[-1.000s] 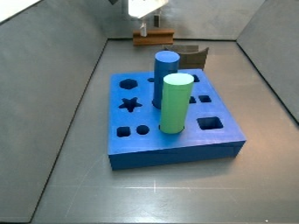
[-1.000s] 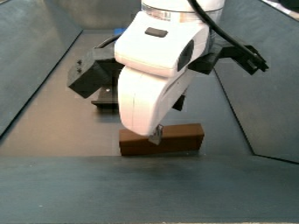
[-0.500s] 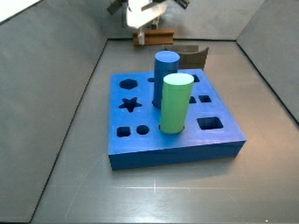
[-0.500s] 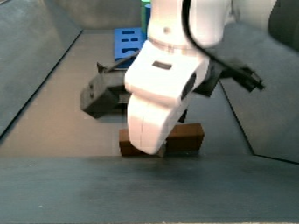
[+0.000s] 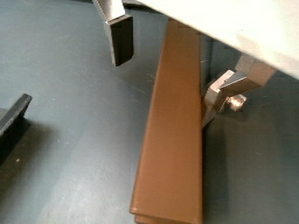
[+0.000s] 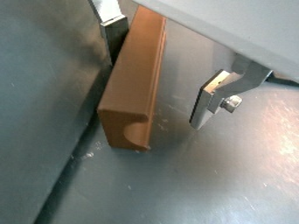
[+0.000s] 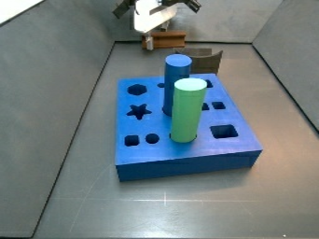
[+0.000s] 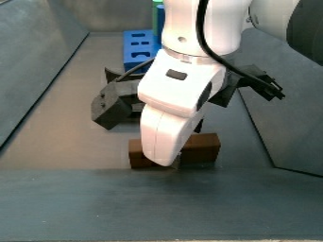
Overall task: Pick up the arch object. Move up. Place the arch object on the fixture. Regrasp the arch object. Move to above the board. Insert the arch object.
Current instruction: Pick up the arch object.
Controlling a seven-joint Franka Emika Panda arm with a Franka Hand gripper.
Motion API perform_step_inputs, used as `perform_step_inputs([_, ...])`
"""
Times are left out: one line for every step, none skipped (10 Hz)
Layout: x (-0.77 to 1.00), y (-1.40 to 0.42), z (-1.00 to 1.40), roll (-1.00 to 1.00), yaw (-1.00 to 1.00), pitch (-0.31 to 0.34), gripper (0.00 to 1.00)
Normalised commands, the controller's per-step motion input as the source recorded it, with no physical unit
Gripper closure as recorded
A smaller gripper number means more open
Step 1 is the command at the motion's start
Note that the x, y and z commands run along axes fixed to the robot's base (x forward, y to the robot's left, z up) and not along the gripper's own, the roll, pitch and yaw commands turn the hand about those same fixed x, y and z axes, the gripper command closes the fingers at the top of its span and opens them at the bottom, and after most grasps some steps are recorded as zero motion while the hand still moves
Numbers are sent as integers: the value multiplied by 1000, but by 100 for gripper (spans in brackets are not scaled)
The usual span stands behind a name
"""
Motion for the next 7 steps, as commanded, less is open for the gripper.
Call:
perform_step_inputs([6,-294,-857,-47,214,-56,0])
perform_step_inputs([-20,-214,-840,-17,114,-99,0])
perform_step_inputs([-89,63,-77,-69,0,-1,0])
perform_step_inputs([0,0,0,0,0,9,0])
perform_step_inputs([0,3,0,0,0,0,100])
perform_step_inputs([0,31,0,19,0,0,100])
perform_step_inputs([0,0,0,0,0,0,100])
